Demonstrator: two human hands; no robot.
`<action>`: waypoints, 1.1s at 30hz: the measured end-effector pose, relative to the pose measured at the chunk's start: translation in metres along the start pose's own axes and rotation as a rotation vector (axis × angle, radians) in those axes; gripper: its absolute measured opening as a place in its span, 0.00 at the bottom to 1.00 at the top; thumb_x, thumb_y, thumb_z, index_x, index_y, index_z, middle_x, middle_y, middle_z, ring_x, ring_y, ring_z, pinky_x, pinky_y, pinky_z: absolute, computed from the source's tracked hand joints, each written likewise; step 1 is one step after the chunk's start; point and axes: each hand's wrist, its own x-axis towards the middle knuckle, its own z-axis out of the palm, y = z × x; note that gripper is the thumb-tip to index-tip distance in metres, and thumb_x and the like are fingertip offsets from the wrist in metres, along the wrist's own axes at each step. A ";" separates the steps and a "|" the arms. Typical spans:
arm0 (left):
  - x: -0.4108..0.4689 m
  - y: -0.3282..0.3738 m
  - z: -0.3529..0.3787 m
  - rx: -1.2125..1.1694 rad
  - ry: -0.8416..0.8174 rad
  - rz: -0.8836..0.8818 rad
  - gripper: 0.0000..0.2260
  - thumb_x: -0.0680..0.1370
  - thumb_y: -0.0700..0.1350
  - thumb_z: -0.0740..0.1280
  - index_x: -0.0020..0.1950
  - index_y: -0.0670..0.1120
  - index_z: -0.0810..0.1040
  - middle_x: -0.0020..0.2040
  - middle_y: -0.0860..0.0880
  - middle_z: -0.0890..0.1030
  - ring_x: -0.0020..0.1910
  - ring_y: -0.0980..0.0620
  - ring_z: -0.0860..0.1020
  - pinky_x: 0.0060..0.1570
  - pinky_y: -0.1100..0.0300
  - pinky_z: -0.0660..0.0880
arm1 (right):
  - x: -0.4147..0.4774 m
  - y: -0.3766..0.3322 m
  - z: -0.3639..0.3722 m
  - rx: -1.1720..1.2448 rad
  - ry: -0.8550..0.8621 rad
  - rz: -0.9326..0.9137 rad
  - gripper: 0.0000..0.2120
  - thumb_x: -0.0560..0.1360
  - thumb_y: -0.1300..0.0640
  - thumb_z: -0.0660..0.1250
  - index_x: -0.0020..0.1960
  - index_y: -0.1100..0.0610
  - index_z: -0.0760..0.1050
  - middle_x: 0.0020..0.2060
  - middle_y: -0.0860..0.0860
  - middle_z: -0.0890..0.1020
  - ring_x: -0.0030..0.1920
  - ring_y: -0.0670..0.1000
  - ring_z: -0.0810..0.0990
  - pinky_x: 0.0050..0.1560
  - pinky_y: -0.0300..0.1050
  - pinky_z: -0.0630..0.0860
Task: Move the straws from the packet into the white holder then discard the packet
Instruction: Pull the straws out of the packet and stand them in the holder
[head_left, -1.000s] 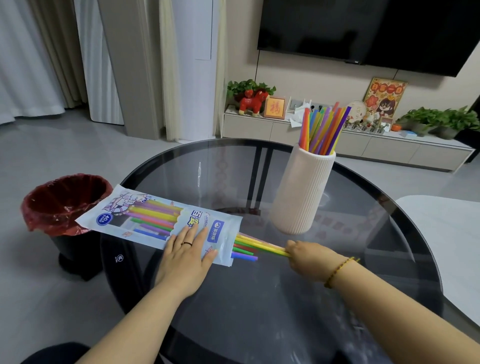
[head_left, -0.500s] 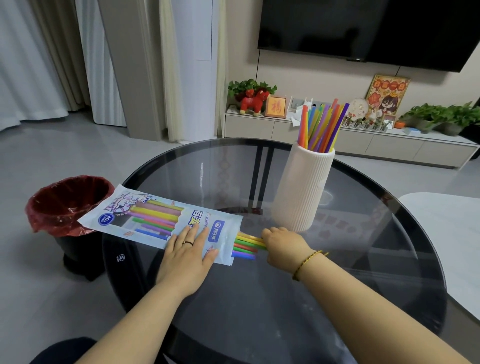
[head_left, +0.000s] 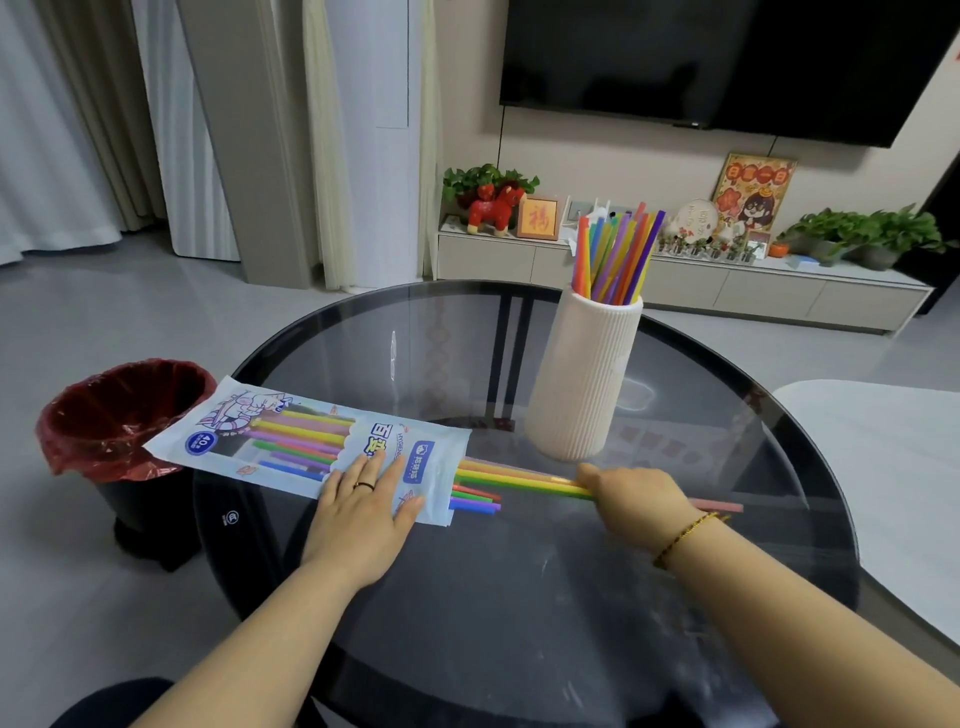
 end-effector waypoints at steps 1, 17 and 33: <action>0.000 0.001 -0.001 -0.001 -0.001 -0.002 0.24 0.78 0.57 0.45 0.73 0.52 0.44 0.76 0.50 0.45 0.75 0.52 0.44 0.72 0.54 0.40 | -0.007 0.009 -0.003 -0.013 0.002 0.010 0.13 0.77 0.61 0.52 0.60 0.55 0.65 0.50 0.54 0.80 0.49 0.56 0.79 0.42 0.46 0.69; -0.020 0.050 -0.047 -0.649 0.410 0.091 0.18 0.76 0.39 0.60 0.65 0.44 0.68 0.65 0.42 0.72 0.66 0.43 0.67 0.67 0.52 0.60 | -0.074 0.058 -0.054 -0.179 0.173 0.005 0.13 0.77 0.62 0.53 0.59 0.52 0.67 0.41 0.50 0.77 0.39 0.53 0.74 0.39 0.44 0.67; -0.041 0.094 -0.035 -0.493 -0.112 0.236 0.13 0.77 0.48 0.57 0.32 0.52 0.63 0.31 0.51 0.68 0.31 0.50 0.67 0.33 0.57 0.63 | -0.058 0.005 -0.076 -0.439 0.708 -0.194 0.19 0.65 0.58 0.71 0.56 0.53 0.76 0.50 0.54 0.83 0.54 0.58 0.79 0.57 0.55 0.74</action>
